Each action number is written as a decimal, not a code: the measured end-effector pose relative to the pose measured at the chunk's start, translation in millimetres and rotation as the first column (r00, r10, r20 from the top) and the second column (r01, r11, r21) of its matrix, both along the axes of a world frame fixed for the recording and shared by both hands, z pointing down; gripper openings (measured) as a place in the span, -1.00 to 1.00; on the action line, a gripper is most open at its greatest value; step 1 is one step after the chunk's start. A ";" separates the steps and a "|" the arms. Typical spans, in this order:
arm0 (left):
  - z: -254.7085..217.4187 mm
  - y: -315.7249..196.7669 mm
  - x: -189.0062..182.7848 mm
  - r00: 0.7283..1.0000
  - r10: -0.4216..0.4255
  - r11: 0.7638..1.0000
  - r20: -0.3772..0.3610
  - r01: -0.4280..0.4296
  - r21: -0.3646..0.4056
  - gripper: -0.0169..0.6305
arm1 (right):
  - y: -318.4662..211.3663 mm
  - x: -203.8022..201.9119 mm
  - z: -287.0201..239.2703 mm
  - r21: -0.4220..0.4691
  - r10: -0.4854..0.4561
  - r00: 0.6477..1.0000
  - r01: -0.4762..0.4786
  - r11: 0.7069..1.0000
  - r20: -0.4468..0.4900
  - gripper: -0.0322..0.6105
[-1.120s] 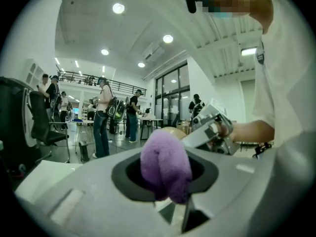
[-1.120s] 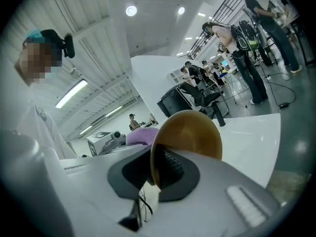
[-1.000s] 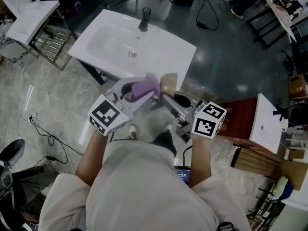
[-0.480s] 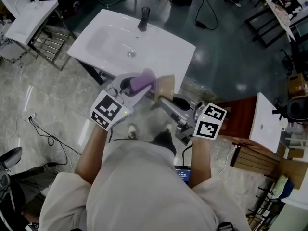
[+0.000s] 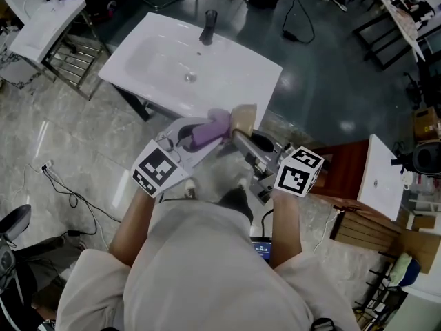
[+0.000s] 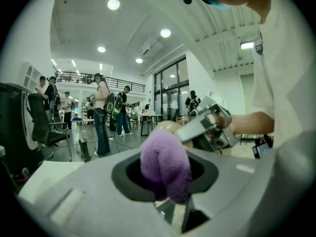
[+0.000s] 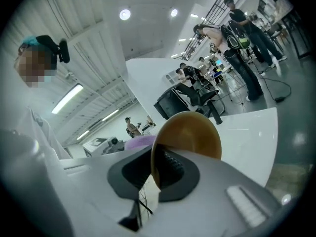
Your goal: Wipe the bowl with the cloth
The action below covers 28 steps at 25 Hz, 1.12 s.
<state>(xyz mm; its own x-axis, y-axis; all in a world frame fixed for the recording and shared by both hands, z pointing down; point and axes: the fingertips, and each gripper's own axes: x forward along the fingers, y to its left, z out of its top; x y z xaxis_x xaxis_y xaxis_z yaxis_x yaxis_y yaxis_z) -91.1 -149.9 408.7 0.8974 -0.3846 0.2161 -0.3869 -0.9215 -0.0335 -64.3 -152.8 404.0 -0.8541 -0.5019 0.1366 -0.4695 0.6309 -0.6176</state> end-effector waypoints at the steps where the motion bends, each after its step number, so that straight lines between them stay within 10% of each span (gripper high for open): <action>1: -2.7 1.1 0.7 1.000 0.000 1.000 -0.002 0.000 0.009 -0.59 | 0.9 -1.4 4.0 0.000 -0.003 1.000 0.003 1.000 -0.027 -0.86; 11: -11.9 -25.4 -14.3 0.989 -0.146 0.988 0.002 0.145 0.054 -0.59 | 28.7 -24.0 -7.6 0.046 -0.140 0.990 0.141 0.989 -0.034 -0.86; 28: -13.6 -6.6 -4.5 0.997 -0.064 0.997 -0.040 0.066 0.031 -0.59 | 9.2 -10.6 0.0 0.020 -0.050 0.999 0.051 0.999 -0.019 -0.86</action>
<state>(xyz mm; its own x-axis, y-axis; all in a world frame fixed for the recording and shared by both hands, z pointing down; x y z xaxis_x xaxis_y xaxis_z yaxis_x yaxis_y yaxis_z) -95.6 -156.5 395.0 0.8778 -0.4486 0.1679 -0.4476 -0.8930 -0.0462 -75.0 -143.6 404.0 -0.8757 -0.4611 0.1432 -0.4483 0.6664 -0.5958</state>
